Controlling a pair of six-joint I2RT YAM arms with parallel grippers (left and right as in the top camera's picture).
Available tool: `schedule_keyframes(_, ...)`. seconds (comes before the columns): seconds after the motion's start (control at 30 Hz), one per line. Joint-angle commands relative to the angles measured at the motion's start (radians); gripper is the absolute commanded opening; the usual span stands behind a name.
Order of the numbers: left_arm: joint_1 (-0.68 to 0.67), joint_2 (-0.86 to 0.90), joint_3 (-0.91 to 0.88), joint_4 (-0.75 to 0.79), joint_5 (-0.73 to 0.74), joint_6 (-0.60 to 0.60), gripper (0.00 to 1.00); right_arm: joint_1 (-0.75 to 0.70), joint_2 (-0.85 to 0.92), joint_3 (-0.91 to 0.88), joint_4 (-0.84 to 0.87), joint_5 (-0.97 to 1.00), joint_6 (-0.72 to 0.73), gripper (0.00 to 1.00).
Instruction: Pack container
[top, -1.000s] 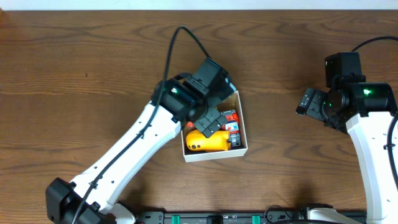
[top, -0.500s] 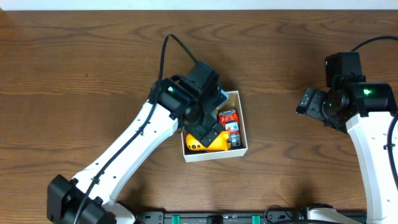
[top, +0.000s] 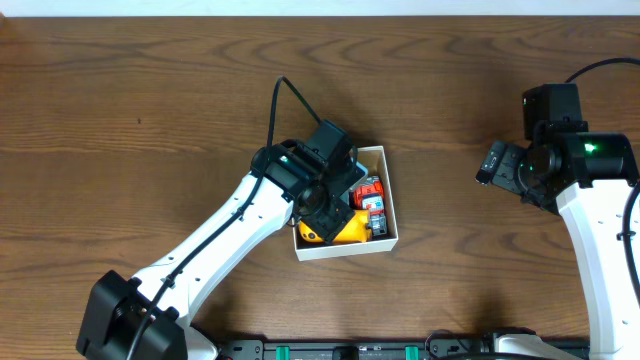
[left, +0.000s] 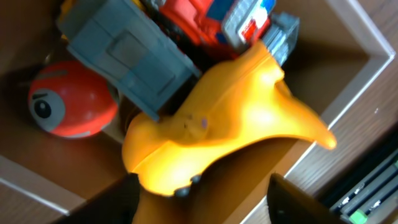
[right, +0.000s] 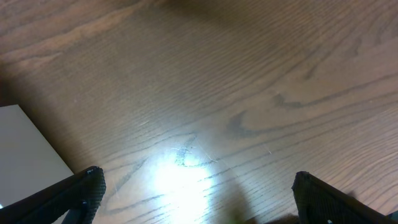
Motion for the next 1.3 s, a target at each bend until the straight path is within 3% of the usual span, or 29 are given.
schedule_keyframes(0.0, -0.001, 0.0, -0.002, 0.014, 0.01, 0.0, 0.46, -0.008, 0.004, -0.005, 0.0, 0.014, -0.012, 0.99)
schedule_keyframes(0.17, -0.004, 0.0, -0.003, 0.037, 0.01, 0.0, 0.25, -0.008, 0.004, -0.005, 0.0, 0.014, -0.011, 0.99)
schedule_keyframes(0.27, -0.014, 0.0, -0.003, 0.05, 0.009, 0.0, 0.22, -0.008, 0.004, -0.005, 0.0, 0.014, -0.011, 0.99)
schedule_keyframes(0.77, -0.093, 0.114, -0.005, 0.058, 0.009, 0.0, 0.19, -0.008, 0.004, -0.005, -0.005, 0.014, -0.012, 0.99)
schedule_keyframes(1.27, -0.092, 0.365, -0.005, 0.102, 0.006, 0.004, 0.19, -0.008, 0.004, -0.005, -0.01, 0.014, -0.012, 0.99)
